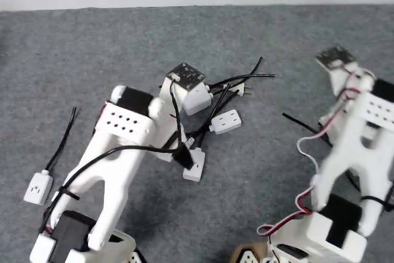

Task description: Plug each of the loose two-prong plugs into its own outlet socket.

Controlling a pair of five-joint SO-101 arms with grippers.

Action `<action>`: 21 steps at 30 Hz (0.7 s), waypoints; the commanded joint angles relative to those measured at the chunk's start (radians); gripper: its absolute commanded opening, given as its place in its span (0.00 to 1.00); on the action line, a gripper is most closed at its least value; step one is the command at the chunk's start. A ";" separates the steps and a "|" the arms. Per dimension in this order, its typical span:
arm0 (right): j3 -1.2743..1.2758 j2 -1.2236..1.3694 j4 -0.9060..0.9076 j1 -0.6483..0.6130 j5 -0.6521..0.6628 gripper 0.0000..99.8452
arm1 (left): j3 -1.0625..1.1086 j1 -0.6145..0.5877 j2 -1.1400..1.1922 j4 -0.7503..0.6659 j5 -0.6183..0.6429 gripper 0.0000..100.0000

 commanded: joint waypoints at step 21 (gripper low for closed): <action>0.276 -0.025 -0.397 0.068 0.087 0.01 | 0.335 0.135 0.028 -0.551 0.304 0.35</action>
